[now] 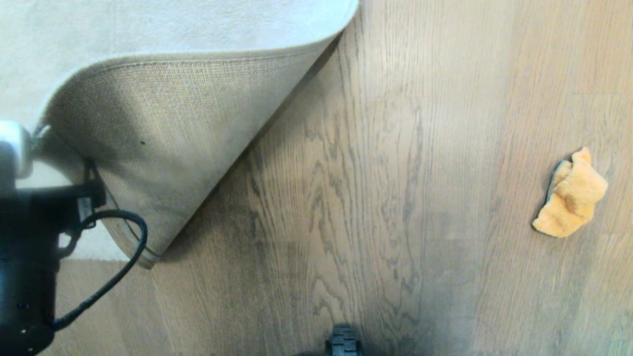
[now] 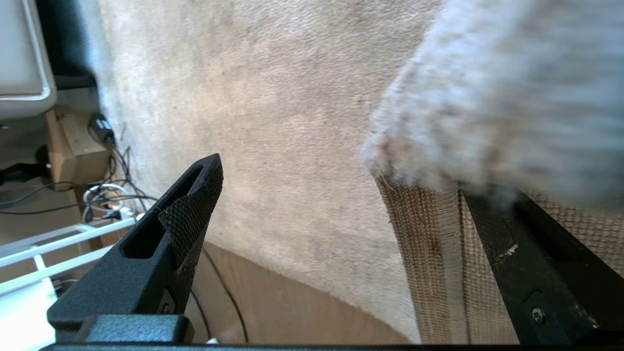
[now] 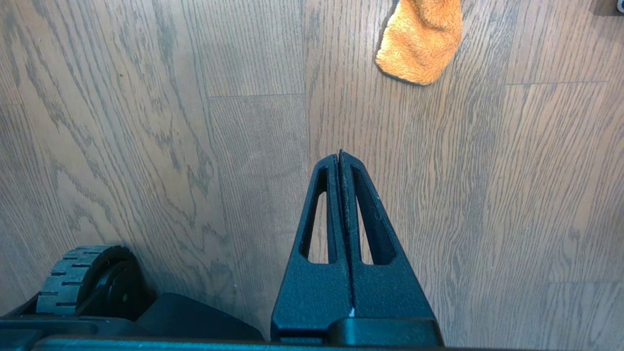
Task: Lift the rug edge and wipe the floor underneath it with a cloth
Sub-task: Put down the rag
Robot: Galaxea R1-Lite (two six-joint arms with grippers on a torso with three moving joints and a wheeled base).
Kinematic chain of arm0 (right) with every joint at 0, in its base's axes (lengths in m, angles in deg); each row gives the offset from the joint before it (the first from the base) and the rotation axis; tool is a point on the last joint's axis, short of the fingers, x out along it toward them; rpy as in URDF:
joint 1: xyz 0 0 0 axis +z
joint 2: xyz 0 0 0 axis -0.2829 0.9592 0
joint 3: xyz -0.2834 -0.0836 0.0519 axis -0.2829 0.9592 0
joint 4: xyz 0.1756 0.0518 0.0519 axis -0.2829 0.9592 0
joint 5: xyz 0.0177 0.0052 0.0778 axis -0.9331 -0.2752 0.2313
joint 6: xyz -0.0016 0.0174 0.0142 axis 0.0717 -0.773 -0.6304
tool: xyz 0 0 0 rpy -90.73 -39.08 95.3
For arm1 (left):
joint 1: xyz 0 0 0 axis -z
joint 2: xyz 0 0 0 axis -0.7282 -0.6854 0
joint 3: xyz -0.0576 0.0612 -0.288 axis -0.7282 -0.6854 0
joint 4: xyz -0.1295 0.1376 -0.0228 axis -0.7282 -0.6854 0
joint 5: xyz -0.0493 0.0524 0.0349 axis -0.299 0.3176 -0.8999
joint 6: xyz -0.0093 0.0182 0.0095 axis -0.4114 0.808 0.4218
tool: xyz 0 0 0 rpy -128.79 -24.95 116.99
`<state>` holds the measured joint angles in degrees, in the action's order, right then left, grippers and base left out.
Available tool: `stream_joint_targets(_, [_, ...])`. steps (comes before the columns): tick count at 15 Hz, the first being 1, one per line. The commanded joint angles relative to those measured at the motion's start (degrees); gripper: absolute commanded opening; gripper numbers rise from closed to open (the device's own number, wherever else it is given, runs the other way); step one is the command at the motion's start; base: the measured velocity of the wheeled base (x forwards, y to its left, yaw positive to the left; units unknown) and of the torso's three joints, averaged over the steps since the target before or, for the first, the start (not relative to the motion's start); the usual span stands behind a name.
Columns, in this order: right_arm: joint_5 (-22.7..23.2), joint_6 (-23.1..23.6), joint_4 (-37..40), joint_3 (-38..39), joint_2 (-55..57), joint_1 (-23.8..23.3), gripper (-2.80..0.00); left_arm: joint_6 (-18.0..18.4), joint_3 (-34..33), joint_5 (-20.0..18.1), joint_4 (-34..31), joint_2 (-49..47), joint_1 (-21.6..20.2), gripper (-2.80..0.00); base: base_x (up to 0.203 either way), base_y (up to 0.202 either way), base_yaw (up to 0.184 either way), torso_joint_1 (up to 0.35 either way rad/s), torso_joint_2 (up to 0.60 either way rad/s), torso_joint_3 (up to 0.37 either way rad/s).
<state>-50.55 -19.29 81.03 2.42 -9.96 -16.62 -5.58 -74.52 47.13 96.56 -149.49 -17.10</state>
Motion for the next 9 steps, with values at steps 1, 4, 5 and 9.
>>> stream_joint_targets(1, [-0.02, -0.01, -0.03, 0.0, 0.09, 0.01, -2.8, 0.16, -0.03, 1.47, 1.33, 0.64, 2.8, 0.0, 0.0, 0.0, 0.0, 0.0, 0.0, 0.0])
stream_joint_targets(4, [-0.03, -0.01, -0.03, 0.0, 0.09, 0.01, -2.8, 0.0, -0.23, 4.16, 1.36, 0.67, 6.51, 0.0, 0.0, 0.0, 0.0, 0.0, 0.0, 0.0])
stream_joint_targets(5, [-0.03, -0.01, -0.03, 0.0, 0.09, 0.01, -2.8, -0.02, -0.23, 4.59, 1.33, 0.61, 7.12, 0.0, 0.0, 0.0, 0.0, 0.0, 0.0, 0.0])
stream_joint_targets(9, [0.06, -0.01, -0.03, 0.0, 0.09, 0.01, -2.8, -0.02, -0.09, 4.59, 1.49, 1.79, 8.9, 0.0, 0.0, 0.0, 0.0, 0.0, 0.0, 0.0])
